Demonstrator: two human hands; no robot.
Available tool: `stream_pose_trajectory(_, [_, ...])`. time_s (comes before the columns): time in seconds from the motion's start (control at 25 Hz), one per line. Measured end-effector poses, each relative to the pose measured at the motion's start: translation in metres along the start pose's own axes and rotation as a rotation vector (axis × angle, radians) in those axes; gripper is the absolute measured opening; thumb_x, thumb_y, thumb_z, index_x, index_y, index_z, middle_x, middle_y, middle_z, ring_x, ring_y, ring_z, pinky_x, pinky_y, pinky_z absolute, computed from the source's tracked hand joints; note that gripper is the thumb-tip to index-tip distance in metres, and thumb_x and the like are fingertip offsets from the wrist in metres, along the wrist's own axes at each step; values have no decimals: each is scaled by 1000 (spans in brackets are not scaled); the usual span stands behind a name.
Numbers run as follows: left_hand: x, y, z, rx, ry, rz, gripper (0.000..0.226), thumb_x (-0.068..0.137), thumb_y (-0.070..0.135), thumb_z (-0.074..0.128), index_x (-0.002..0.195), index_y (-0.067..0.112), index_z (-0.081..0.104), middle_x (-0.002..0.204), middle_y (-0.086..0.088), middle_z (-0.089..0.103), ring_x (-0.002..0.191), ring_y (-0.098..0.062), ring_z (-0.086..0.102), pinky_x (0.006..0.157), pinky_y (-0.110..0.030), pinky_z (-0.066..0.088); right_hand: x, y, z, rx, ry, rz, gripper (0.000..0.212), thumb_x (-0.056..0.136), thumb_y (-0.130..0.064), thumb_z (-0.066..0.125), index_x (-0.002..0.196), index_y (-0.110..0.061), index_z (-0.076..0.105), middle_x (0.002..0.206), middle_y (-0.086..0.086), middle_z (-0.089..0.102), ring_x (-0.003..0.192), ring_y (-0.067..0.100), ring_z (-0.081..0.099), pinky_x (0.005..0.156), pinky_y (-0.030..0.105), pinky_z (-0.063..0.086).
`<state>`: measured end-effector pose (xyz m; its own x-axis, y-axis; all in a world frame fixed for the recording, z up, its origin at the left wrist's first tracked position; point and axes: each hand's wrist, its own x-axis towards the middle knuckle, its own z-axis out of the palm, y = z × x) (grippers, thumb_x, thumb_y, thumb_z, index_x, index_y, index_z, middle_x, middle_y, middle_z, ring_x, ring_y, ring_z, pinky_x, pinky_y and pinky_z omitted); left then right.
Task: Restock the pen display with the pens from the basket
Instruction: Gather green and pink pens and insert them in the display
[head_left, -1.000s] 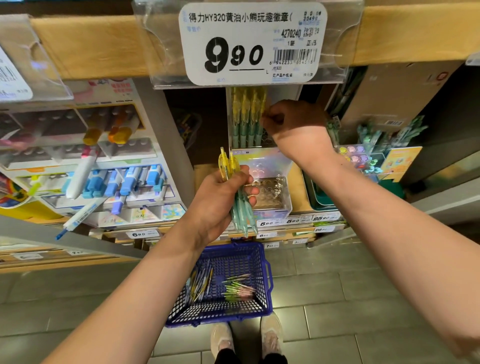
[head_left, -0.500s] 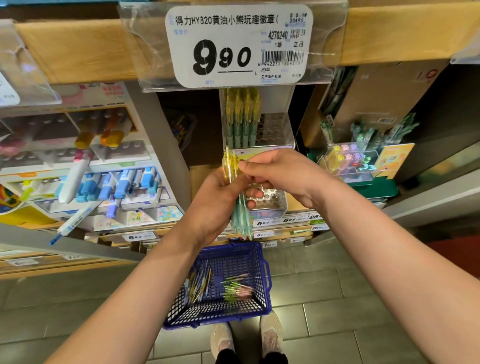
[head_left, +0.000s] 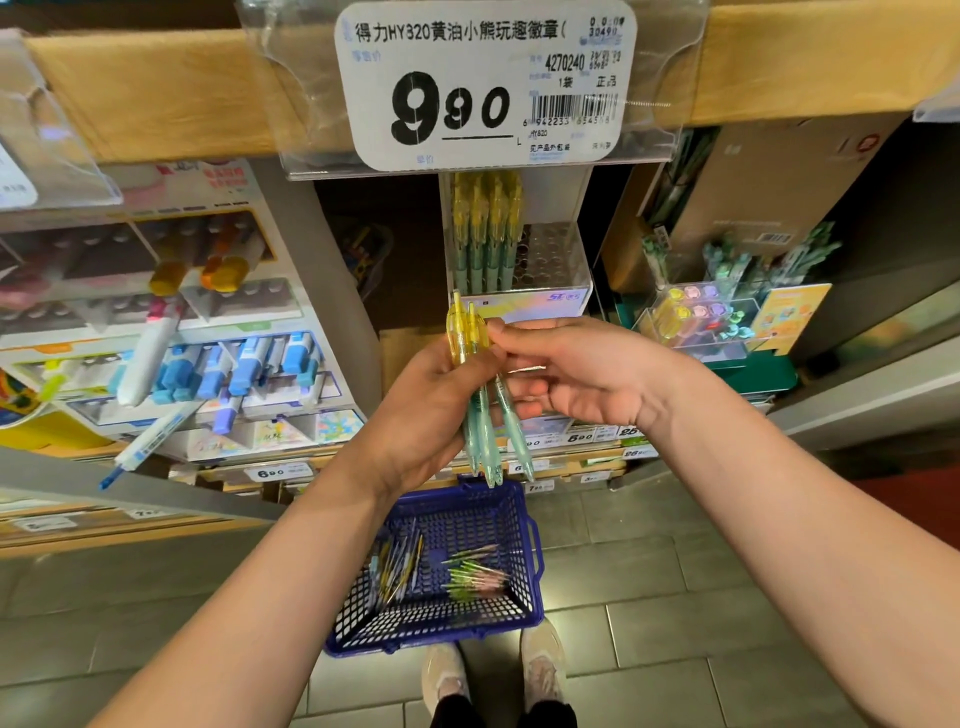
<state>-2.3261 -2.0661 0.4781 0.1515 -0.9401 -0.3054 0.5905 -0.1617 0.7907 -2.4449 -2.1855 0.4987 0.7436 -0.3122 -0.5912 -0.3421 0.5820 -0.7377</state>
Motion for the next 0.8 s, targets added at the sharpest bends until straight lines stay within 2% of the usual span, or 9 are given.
stream_pose_trajectory(0.08, [0,-1,-1,-34,33,-2,26,106,7,47,130,0,57,114,-25,73,98,-33,75,82,-41,63,2,3,-1,50,26,-50,17,94,-23,66,95,-6,69,72,1,57,53,10,43,55,28,51])
stream_pose_trajectory(0.16, [2,-1,-3,-35,80,6,25,106,9,48,128,2,59,114,-23,74,101,-33,75,84,-42,62,4,5,-1,2,95,-152,24,94,-21,67,103,1,72,75,6,61,56,14,48,57,33,52])
stream_pose_trajectory(0.28, [4,0,-7,-47,139,14,19,106,13,50,117,7,65,109,-20,76,98,-31,75,84,-41,62,8,0,1,-211,351,-377,19,96,-23,68,103,-8,76,78,8,66,67,18,58,72,39,57])
stream_pose_trajectory(0.36, [5,-1,-10,-52,197,-16,15,106,16,51,113,6,61,98,-16,77,87,-27,76,80,-39,63,10,-14,2,-242,532,-557,9,95,-13,68,92,-14,76,75,1,71,70,13,64,78,35,59])
stream_pose_trajectory(0.4, [4,-1,-11,-48,223,-40,14,106,17,51,112,6,59,91,-13,76,79,-24,75,77,-37,64,12,-22,2,-225,584,-647,13,94,-6,67,89,-16,75,74,-3,72,70,10,65,77,32,59])
stream_pose_trajectory(0.52, [2,-5,-15,-11,258,-64,16,106,21,50,112,6,53,79,-7,62,60,-16,60,58,-28,57,20,-42,3,-322,644,-865,8,93,-3,67,97,-9,72,84,1,71,76,8,68,80,29,58])
stream_pose_trajectory(0.6, [0,-6,-17,0,257,-58,13,107,22,50,113,10,49,78,-5,51,57,-14,46,50,-25,46,25,-46,10,-461,707,-934,11,92,-6,69,103,-6,73,88,-3,71,78,-5,67,81,19,54])
stream_pose_trajectory(0.68, [-1,-7,-19,-8,260,-57,13,106,22,51,113,11,48,79,-4,45,57,-14,40,48,-24,41,32,-47,15,-530,750,-950,14,92,-9,70,105,-7,75,88,-10,69,77,-16,63,79,9,49])
stream_pose_trajectory(0.8, [-2,-6,-22,-26,273,-68,15,105,20,54,114,8,51,79,-3,44,56,-13,42,48,-24,41,37,-46,21,-628,766,-946,14,92,-17,69,104,-12,77,87,-14,69,78,-11,64,80,12,51])
